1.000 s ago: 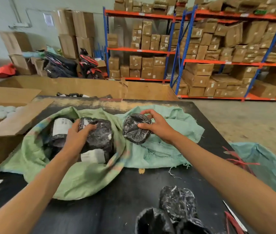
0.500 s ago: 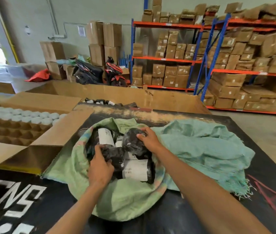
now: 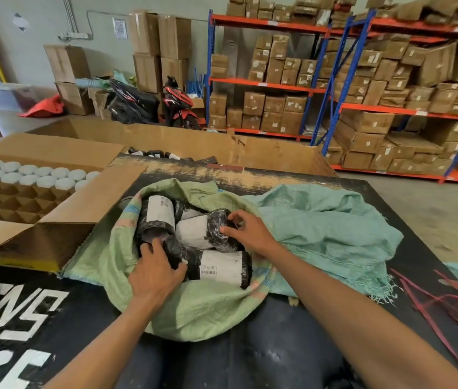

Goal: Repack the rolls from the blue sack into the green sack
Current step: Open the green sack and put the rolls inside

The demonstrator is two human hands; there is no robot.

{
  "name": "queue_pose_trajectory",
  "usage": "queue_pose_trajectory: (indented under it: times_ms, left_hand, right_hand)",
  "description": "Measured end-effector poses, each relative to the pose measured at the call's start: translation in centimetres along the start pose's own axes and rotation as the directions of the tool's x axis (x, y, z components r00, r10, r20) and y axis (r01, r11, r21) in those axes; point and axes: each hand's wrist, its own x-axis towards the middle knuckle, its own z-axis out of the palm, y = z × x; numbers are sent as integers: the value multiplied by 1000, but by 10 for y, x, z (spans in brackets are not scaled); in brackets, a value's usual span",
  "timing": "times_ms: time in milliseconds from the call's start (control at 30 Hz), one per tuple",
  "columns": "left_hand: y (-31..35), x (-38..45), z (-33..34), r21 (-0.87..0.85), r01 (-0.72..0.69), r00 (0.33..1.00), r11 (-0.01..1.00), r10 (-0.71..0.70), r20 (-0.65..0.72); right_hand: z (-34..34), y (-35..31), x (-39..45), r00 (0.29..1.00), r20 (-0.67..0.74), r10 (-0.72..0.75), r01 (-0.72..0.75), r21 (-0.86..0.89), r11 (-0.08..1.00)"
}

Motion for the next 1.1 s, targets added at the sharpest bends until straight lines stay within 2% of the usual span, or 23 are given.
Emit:
queue_pose_trajectory:
  times_ms: [100,167,233,300,333,400,467,533,667,733,800,933,1000,1100]
  left_hand:
    - [9,-5,-9,-62,-49,994,997,42,-106]
    - [28,-11,-19,-126,-176,972,976,152,-177]
    - [55,-20,-29,-260,-297,952,919,264,-154]
    - [82,-27,-39,-381,-383,914,841,405,-25]
    - [95,-32,-42,-397,-424,865,814,494,89]
    - [122,-46,-44,-420,-464,706,780,612,356]
    - [150,-65,-40,-508,-388,531,769,637,558]
    - [177,-88,-29,-533,-332,405,778,628,665]
    - [218,-126,9,-464,-393,277,794,583,764]
    - [227,-138,29,-402,-374,231,836,504,832]
    - [230,-146,44,-379,-321,213,868,456,864]
    - [235,-159,56,-416,-228,195,881,459,867]
    - [235,-162,63,-440,-151,179,885,462,869]
    - [230,-160,73,-448,59,127,892,439,890]
  right_hand:
    - [-10,-12,-10,999,-18,-48,48,-1,999]
    - [-25,-18,-23,995,-14,-97,97,9,995]
    - [-46,-22,-43,991,25,-133,132,67,989]
    - [-70,-19,-67,988,68,-138,128,127,984]
    - [-84,-15,-81,987,93,-127,115,133,985]
    - [-110,-2,-108,981,184,-66,43,128,991]
    - [-136,19,-135,952,302,38,-64,75,995]
    - [-158,47,-162,915,376,148,-143,-40,989]
    - [-185,102,-211,833,448,325,-278,-170,945]
    - [-193,119,-234,798,463,385,-339,-181,923]
    - [-198,132,-254,774,474,420,-387,-170,906]
    - [-194,158,-282,757,478,446,-479,-59,876]
    - [-184,173,-291,757,507,413,-446,-61,893]
    - [-163,188,-299,746,569,346,-397,-37,917]
